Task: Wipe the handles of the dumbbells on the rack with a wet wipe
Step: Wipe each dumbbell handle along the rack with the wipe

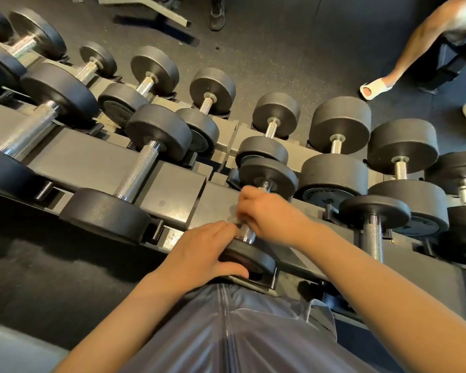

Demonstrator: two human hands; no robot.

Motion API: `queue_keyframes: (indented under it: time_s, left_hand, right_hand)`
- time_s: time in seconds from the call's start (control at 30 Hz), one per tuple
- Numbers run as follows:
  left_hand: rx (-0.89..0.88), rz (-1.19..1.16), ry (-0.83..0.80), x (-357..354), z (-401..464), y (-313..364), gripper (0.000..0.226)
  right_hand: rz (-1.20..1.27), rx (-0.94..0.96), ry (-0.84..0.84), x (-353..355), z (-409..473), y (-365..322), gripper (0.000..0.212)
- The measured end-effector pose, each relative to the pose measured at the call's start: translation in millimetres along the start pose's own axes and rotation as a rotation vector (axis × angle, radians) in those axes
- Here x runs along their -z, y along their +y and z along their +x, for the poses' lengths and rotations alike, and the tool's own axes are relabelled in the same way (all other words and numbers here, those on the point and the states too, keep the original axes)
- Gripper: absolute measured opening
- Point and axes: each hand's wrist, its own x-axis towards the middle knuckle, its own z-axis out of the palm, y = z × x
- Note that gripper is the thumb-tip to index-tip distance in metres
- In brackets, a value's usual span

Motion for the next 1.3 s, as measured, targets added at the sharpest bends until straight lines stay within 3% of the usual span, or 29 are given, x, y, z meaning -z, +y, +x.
queue_keyframes:
  time_s: [0.13,0.2,0.3,0.47,0.57,0.87,1.0,1.13,1.3]
  left_hand:
    - [0.043,-0.045,-0.131,4.3,-2.7,-2.0,0.032]
    - [-0.001,-0.004,-0.122,5.1,-1.2,-0.8,0.034]
    - [-0.076,0.056,-0.075,0.8,-1.6,1.5,0.052]
    - [-0.089,0.117,0.036,-8.4,-6.3,8.1,0.064]
    - [-0.067,0.113,0.084,-13.0,-11.2,9.4,0.066]
    - [-0.117,0.107,0.078,-6.4,-7.4,9.6,0.054]
    - [-0.180,0.142,0.029,0.9,-0.7,9.3,0.061]
    - [-0.265,0.227,0.000,8.5,10.5,13.5,0.073]
    - [-0.192,0.231,-0.014,8.8,7.2,11.3,0.063]
  right_hand:
    - [-0.278,-0.135,0.101,3.8,12.4,21.3,0.015]
    - [-0.250,-0.176,0.149,0.6,11.0,21.1,0.020]
    - [-0.086,-0.216,0.232,-3.8,6.5,17.8,0.010]
    - [0.213,-0.026,-0.005,-3.7,-20.2,-7.4,0.011]
    - [0.292,-0.016,-0.044,-6.3,-26.7,-10.6,0.010]
    - [-0.136,-0.087,0.255,-0.4,4.5,28.6,0.020]
    - [0.144,-0.186,0.387,-12.2,-5.9,14.9,0.010]
    - [0.368,-0.091,0.164,-16.3,-34.0,-1.3,0.012]
    - [0.362,-0.107,0.219,-17.7,-33.4,4.4,0.015]
